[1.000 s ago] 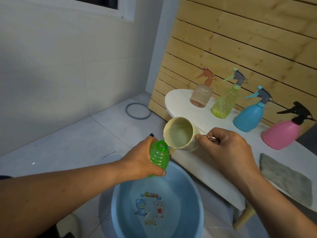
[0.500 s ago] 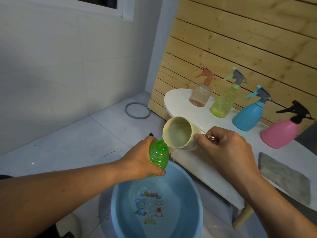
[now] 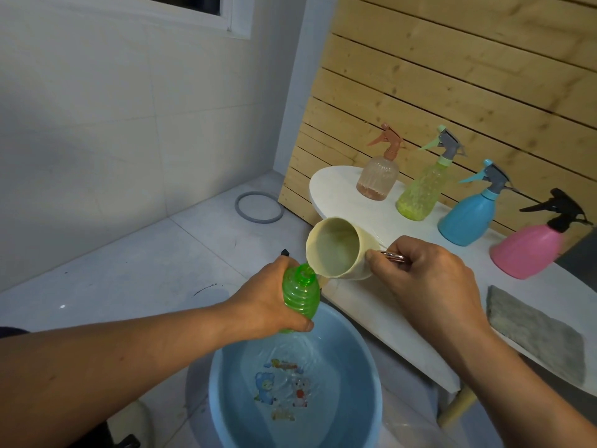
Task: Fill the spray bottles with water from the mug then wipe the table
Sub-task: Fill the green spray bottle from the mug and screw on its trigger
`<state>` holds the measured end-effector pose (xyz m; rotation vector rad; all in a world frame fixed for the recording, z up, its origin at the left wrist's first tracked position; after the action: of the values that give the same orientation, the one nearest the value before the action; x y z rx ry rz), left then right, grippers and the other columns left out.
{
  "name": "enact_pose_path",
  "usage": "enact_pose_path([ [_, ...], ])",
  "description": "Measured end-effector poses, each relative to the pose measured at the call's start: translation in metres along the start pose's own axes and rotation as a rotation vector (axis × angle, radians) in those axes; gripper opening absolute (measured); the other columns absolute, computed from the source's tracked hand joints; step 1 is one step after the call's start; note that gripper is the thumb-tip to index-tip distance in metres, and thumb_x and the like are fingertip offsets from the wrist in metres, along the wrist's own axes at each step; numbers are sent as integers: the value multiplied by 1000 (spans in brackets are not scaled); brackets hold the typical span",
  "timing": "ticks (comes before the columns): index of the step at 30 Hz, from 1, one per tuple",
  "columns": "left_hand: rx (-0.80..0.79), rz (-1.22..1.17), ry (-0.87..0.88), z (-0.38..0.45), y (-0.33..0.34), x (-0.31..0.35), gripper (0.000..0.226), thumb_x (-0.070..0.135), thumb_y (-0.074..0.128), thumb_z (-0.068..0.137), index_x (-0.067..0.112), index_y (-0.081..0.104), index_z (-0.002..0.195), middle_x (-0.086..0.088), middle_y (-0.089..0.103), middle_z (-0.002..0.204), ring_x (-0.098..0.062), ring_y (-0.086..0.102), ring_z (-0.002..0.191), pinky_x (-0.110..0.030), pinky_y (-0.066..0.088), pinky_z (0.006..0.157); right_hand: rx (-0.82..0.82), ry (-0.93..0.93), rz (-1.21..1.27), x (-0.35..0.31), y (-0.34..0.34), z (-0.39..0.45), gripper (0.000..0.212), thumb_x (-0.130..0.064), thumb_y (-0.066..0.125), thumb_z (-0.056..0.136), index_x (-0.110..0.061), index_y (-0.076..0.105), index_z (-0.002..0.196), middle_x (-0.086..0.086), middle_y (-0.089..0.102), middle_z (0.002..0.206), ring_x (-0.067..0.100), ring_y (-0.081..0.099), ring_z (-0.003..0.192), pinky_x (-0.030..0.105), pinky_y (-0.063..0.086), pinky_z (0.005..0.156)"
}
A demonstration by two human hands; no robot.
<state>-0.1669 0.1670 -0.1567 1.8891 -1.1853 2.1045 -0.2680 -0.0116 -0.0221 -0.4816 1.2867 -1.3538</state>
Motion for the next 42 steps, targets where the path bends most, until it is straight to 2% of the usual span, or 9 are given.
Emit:
enact_pose_path([
  [8,0,11,3,-1,1,2,89,33,98,64,34,42,133,14,57,117,-3,60,102,-22,54,83,11,1,-33,-3,0,-1,39,-52,61,90,-19,61,70,-3,55,59,13,51,61,30,32,52],
  [15,-7,-2,4,-2,1,2,90,33,98,64,34,42,134,15,57,116,-3,60,102,-16,51,79,19,-15,-36,-4,-1,-2,37,-51,62,90,-21,60,69,-4,55,59,13,50,60,29,32,52],
  [29,-16,-5,-3,-1,2,2,92,33,98,64,34,43,137,15,57,118,-4,60,104,-17,51,80,37,-76,-58,-7,-2,-4,35,-51,62,93,-25,59,70,-8,53,60,10,49,60,28,27,51],
  [42,-19,2,-6,-2,3,1,86,35,98,64,42,41,129,17,60,113,-1,61,101,-17,52,79,77,-119,-115,-9,-3,-6,37,-50,61,93,-22,57,69,-6,52,61,10,46,57,27,24,49],
])
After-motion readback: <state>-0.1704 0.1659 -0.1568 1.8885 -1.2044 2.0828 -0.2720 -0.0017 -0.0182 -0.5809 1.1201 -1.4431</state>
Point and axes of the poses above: each hand's wrist, its own z-axis towards the middle knuckle, its own y-axis out of the palm, x = y × z, the point moved 4 cm from there along z, towards the middle knuckle
